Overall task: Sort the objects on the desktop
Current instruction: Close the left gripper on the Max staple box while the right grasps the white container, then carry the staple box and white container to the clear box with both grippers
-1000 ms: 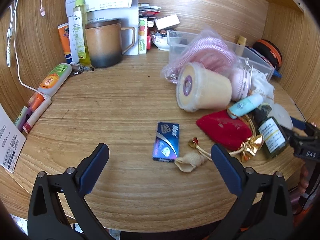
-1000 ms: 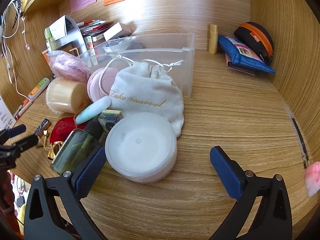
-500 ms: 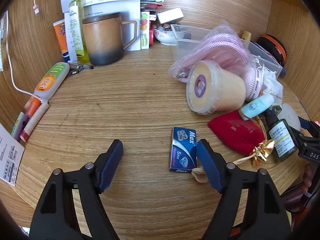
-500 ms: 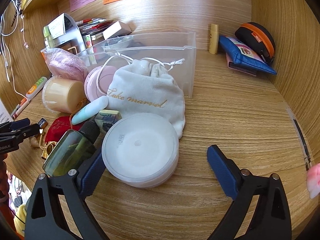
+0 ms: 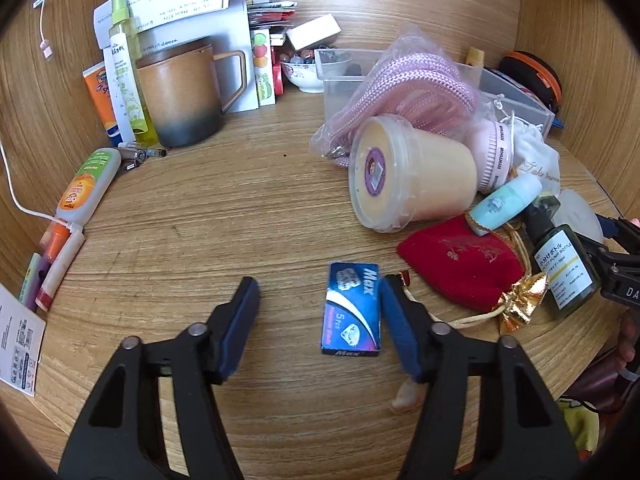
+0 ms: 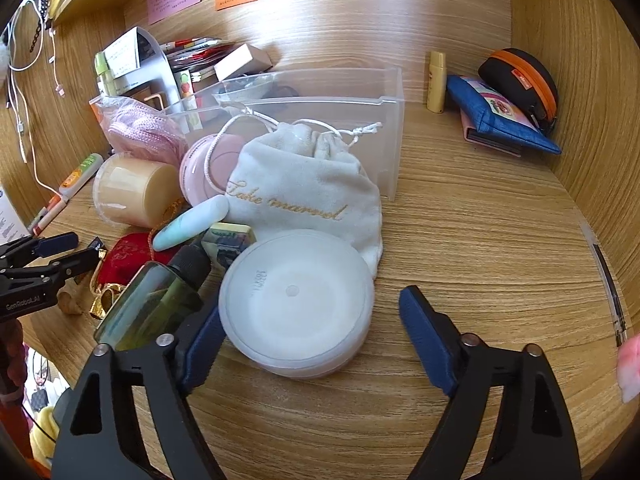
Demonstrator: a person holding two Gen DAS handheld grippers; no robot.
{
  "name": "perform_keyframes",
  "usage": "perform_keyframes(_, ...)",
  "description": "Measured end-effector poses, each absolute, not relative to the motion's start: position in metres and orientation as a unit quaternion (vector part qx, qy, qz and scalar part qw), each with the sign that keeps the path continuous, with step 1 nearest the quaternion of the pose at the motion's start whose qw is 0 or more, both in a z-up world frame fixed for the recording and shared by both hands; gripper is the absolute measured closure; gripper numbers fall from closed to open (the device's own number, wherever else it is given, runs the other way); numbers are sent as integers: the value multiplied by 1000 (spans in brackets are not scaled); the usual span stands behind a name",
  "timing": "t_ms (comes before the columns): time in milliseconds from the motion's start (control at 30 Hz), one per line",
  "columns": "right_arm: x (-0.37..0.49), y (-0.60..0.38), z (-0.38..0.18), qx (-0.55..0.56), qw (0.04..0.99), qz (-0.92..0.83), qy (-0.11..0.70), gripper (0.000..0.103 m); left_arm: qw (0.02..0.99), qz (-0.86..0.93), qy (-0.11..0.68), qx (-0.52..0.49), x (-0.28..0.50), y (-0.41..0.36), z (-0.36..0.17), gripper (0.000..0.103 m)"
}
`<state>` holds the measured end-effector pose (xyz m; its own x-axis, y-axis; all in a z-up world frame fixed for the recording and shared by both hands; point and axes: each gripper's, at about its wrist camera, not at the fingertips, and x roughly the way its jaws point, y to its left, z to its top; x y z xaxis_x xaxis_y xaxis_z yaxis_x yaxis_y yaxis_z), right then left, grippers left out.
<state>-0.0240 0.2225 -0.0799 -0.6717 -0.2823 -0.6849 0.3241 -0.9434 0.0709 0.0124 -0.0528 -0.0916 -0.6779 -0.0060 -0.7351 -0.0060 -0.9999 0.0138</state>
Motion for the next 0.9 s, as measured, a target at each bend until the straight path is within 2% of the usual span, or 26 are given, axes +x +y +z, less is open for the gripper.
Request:
perform_keyframes(167,-24,223,-79,369,171,-913,23,29,-5,-918,-8,398,13,-52,-91,52)
perform_keyframes(233,-25,224,-79,370,177,-912,19,36,-6,-918,-11,396,13,-51,-91,55)
perform_keyframes(300,-25,224,-79,371,178,-911,18,38,-6,-919,-13,394,13,-50,-91,58)
perform_keyframes(600,-24,224,-78,372,179,-911,6,39,-14,-921,-19,389,11,-45,-91,76)
perform_keyframes(900,-20,240,-68,360,167,-918,-4,39,-10,-921,-19,389,8,-43,-91,77)
